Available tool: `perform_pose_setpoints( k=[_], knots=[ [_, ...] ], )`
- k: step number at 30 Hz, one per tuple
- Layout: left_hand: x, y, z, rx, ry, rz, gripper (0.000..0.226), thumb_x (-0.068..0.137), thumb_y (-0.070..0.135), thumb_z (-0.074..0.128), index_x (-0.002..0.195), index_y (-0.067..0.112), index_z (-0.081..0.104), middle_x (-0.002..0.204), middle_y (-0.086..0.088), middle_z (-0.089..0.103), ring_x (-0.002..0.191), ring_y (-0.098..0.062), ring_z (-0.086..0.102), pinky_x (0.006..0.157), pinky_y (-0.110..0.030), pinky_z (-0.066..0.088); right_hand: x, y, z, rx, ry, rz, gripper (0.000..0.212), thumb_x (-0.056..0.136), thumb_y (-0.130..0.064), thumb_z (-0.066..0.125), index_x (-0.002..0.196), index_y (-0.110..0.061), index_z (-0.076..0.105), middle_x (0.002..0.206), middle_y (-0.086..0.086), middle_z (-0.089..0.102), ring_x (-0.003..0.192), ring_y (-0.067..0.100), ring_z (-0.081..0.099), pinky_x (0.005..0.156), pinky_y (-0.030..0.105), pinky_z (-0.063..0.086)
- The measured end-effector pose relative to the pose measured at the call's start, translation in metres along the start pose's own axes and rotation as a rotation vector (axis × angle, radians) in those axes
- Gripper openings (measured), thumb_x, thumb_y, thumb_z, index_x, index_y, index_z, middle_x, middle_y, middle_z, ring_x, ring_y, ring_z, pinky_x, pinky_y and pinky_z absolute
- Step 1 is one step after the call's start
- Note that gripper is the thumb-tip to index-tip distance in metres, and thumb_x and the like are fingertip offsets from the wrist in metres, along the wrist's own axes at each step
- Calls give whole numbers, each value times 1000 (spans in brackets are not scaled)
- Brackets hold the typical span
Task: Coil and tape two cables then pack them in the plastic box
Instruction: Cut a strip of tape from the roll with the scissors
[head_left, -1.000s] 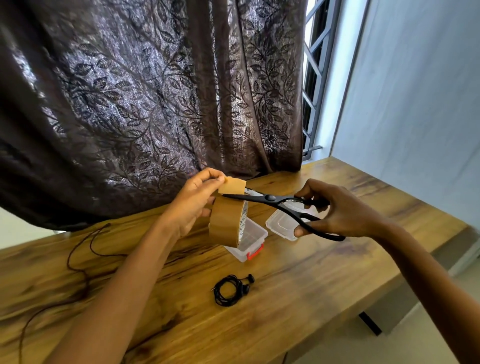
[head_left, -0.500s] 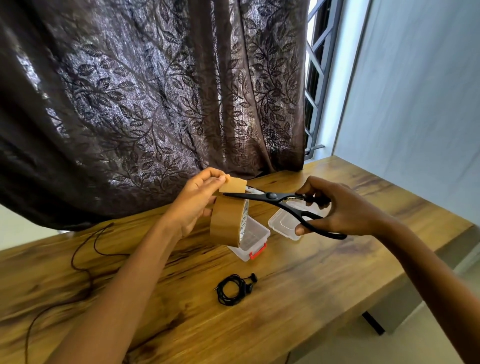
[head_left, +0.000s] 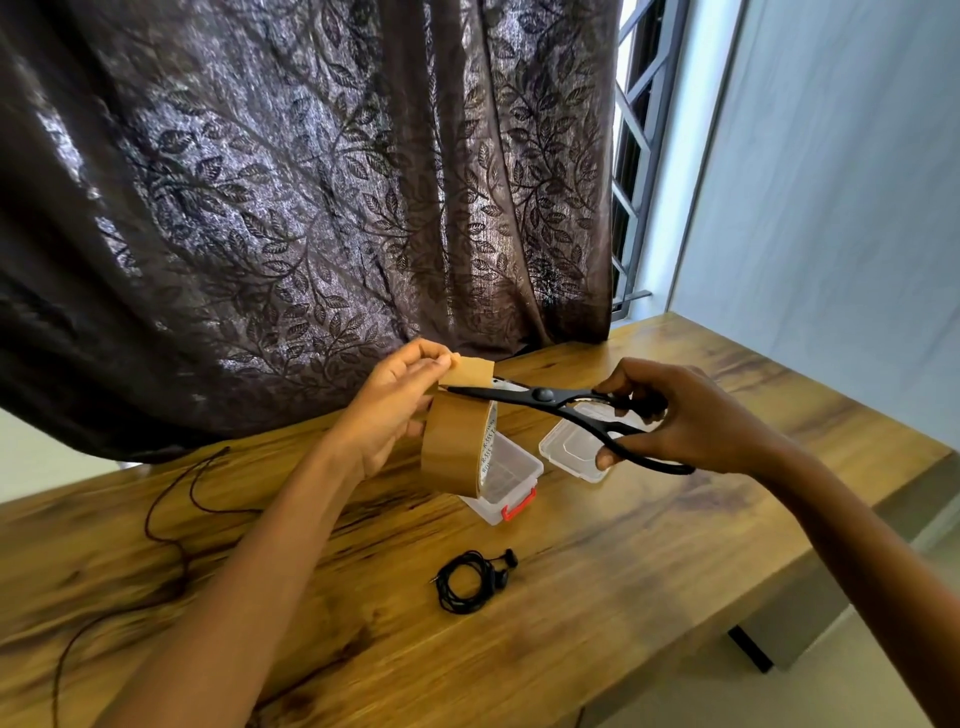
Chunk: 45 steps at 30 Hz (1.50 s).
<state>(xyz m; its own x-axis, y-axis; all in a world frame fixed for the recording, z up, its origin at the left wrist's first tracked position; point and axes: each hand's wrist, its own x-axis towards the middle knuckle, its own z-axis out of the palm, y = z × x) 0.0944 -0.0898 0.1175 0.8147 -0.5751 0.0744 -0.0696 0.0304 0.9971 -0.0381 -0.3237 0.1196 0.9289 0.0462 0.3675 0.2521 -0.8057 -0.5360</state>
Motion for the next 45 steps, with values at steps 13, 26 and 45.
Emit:
perform_pose_setpoints(
  k=[13,26,45],
  knots=[
    [2,-3,0,8,-6,-6,17,96,25,46,81,26,55,90,12,68,61,-1,62,50,-22,51,0,-4,0,-30,48,0,27,63,-9,83,78,-15,62,61,-33,55,57,-4,52,49,2,34],
    [5,-5,5,-42,30,-11,19,97,24,44,80,26,53,78,10,67,56,-1,60,46,-21,49,1,-10,1,31,58,-17,35,60,-27,85,77,-20,56,62,-20,55,57,2,46,51,6,34],
    [6,-10,13,-67,152,-46,17,97,27,42,83,27,51,81,5,62,58,-4,55,41,-18,46,6,-7,4,-49,99,-52,41,57,-32,87,81,-12,61,66,-11,52,61,4,45,52,7,34]
  ],
)
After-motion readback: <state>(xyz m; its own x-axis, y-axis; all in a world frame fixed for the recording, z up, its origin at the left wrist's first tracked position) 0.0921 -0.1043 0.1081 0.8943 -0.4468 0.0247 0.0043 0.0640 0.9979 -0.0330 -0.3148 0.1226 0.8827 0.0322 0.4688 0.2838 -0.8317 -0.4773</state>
